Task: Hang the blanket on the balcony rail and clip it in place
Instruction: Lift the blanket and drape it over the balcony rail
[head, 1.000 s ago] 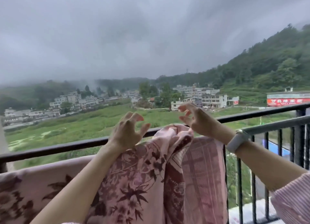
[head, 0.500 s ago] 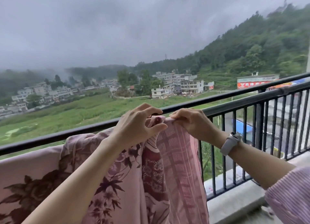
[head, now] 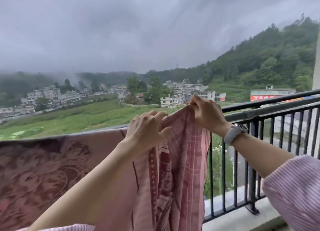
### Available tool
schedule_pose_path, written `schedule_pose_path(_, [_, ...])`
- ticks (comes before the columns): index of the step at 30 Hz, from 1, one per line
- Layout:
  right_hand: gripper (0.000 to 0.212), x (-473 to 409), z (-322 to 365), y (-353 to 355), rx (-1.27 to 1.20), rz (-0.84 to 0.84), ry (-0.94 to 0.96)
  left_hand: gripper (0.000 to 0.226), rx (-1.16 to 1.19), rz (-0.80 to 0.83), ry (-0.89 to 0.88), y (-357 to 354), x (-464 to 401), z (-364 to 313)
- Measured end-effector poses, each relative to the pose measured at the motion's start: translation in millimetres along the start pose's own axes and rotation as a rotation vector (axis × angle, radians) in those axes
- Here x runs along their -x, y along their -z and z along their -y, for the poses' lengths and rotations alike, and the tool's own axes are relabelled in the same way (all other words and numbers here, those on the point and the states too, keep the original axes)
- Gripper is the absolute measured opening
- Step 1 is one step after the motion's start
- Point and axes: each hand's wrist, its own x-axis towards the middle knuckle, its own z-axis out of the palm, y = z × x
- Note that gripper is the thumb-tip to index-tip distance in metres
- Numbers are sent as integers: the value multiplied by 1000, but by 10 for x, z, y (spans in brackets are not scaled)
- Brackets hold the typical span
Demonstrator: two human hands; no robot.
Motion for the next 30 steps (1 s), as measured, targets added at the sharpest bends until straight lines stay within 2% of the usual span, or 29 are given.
schedule_pose_path(4, [12, -151, -910, 476, 37, -78, -130, 25, 25, -111, 100, -426, -638, -717])
schedule_pose_path(10, [10, -310, -2132, 941, 50, -159, -280, 18, 141, -279, 144, -956, -1659, -1600])
schedule_pose_path(17, [10, -624, -3253, 1274, 68, -221, -308, 16, 176, -432, 125, -1422, -2792, -2191])
schedule_pose_path(23, [19, -810, -4386, 1484, 80, -267, -356, 19, 259, -433, 30, -1949, -3661, -2823])
schedule_pose_path(30, [15, -936, -5597, 1911, 103, -298, -432, 18, 316, -438, -36, -2432, -4527, -3707])
